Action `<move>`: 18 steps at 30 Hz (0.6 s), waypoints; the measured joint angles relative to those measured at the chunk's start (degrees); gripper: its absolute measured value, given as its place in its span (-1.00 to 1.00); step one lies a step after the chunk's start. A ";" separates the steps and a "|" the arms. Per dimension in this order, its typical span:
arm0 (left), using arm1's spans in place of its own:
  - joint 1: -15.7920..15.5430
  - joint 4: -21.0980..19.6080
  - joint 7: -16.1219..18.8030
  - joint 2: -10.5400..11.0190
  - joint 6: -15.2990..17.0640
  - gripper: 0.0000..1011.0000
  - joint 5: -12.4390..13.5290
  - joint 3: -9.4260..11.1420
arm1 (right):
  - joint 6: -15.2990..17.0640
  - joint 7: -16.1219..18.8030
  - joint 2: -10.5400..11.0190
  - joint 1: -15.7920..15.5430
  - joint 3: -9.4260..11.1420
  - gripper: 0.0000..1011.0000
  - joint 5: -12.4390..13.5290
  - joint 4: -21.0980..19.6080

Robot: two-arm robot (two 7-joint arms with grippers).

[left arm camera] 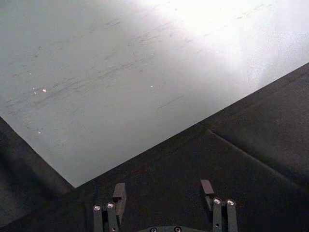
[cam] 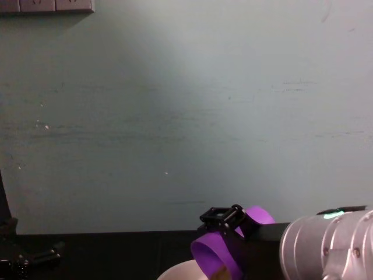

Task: Pick up the cup and pour the mung beans from the cup into the bowl.

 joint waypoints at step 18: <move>0.00 0.00 0.00 0.00 0.00 0.98 0.00 0.00 | -0.52 4.51 -0.42 1.42 -4.44 0.46 -12.67 -0.33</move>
